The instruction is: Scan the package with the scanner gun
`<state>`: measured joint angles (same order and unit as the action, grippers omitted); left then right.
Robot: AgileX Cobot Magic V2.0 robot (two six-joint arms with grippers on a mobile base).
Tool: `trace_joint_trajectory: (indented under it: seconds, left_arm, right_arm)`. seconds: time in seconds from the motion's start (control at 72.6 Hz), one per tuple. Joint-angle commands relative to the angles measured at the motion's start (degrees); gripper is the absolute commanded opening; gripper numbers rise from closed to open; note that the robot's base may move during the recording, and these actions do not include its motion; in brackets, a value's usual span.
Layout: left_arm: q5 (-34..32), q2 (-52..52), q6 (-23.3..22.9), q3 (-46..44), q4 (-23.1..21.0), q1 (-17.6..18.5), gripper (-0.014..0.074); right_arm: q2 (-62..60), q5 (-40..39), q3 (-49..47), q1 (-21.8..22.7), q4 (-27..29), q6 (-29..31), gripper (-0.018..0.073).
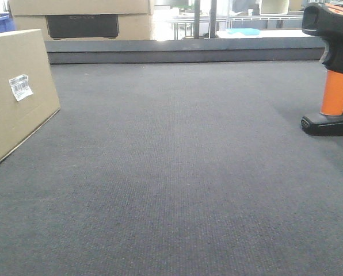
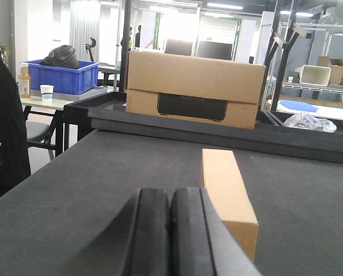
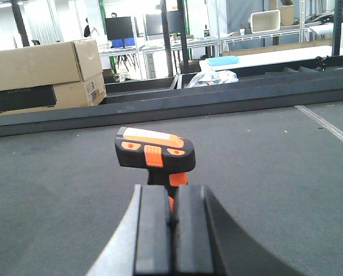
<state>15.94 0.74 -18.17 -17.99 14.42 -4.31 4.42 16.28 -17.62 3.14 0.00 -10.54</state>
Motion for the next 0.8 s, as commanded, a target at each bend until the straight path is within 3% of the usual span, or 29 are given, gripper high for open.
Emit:
trace_joint_trajectory:
  seconds: [0.0,0.565,0.606,0.744,0.785]
  left_arm:
    - [-0.8,-0.3,-0.4,0.0,-0.4,-0.1,-0.0111]
    - [-0.8,-0.3,-0.4,0.0,-0.4,-0.1,-0.0111]
    - [-0.8,-0.3,-0.4,0.0,-0.4,-0.1,-0.0111]
    - [-0.8,-0.3,-0.4,0.0,-0.4,-0.1,-0.0111]
    - [-0.8,-0.3,-0.4,0.0,-0.4,-0.1,-0.0111]
  right_arm:
    - [-0.3,-1.3,0.0,0.2,0.0,0.0,-0.0167]
    - [-1.1,-2.6,0.8,0.2,0.0,0.0,-0.0167]
    - [-1.7,-3.9,2.2,0.2,1.9,0.3,-0.0167]
    - [-4.4,-5.6,7.9,-0.5,3.4,12.8,-0.0167]
    - [-4.4,-5.8,9.2,-0.7,3.4,14.0,-0.0167]
